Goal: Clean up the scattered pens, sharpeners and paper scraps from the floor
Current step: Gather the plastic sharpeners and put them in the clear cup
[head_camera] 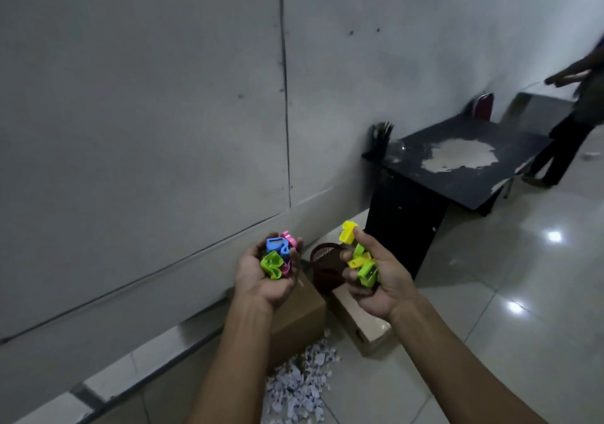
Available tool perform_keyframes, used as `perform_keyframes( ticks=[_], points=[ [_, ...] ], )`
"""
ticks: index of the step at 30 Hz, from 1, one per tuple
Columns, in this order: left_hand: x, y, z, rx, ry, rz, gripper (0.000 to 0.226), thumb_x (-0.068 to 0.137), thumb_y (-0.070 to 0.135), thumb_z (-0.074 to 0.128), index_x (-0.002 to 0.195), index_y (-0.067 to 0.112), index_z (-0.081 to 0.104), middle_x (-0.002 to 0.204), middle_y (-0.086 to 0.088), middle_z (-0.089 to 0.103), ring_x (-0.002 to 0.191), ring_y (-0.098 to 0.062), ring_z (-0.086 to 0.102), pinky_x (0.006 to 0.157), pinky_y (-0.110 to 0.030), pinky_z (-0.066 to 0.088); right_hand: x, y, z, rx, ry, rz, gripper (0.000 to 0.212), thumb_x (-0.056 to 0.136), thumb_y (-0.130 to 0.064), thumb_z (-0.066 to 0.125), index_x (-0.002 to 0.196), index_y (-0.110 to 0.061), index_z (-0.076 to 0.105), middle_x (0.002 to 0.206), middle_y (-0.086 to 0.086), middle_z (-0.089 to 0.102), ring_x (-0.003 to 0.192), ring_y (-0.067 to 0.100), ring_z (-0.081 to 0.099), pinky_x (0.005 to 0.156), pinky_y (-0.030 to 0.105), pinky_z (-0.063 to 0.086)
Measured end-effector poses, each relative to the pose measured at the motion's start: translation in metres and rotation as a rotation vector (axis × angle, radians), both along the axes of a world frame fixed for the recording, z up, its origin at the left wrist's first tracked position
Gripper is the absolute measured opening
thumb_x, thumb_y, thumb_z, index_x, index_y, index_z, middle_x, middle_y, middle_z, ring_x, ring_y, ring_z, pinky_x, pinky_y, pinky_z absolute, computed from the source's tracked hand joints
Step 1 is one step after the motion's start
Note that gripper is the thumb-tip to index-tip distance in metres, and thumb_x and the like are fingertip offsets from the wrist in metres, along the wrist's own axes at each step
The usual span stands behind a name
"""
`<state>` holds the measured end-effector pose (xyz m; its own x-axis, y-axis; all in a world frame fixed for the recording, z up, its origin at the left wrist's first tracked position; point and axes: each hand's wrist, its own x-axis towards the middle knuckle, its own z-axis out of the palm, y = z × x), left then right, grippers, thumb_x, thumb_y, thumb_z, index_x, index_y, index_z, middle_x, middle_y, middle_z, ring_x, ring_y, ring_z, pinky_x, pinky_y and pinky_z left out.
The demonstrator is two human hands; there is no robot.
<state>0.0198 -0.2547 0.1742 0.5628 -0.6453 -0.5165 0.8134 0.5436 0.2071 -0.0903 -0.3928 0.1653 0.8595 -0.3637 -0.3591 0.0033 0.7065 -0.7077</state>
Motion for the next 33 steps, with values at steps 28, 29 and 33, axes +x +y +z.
perform_keyframes(
  ticks=[28,29,33],
  points=[
    [-0.052,-0.383,0.01,-0.097,0.043,-0.188,0.018,0.083,0.017,0.048,0.09,0.007,0.061,0.117,-0.013,0.056,0.082,-0.03,0.061,0.034,-0.016,0.041,-0.081,-0.362,0.041,0.006,-0.034,-0.139,0.023,0.08,-0.038,0.069,0.083,-0.017,0.058,0.067,-0.002,0.052,0.037,0.008,0.045,0.027,0.012,0.019],
    [-0.051,-0.397,0.007,-0.09,0.047,-0.189,0.018,0.085,0.018,0.047,0.091,0.008,0.061,0.12,-0.012,0.055,0.082,-0.03,0.061,0.034,-0.017,0.041,-0.081,-0.375,0.04,0.009,-0.03,-0.137,0.023,0.079,-0.038,0.069,0.082,-0.017,0.058,0.067,-0.002,0.052,0.037,0.008,0.045,0.027,0.012,0.019],
    [-0.042,-0.455,0.0,-0.062,0.043,-0.198,0.018,0.084,0.018,0.05,0.097,0.011,0.06,0.132,-0.009,0.054,0.078,-0.03,0.063,0.034,-0.018,0.042,-0.072,-0.429,0.029,0.028,-0.013,-0.133,0.023,0.08,-0.038,0.068,0.08,-0.018,0.058,0.066,-0.002,0.051,0.037,0.007,0.045,0.027,0.012,0.019]
  ],
)
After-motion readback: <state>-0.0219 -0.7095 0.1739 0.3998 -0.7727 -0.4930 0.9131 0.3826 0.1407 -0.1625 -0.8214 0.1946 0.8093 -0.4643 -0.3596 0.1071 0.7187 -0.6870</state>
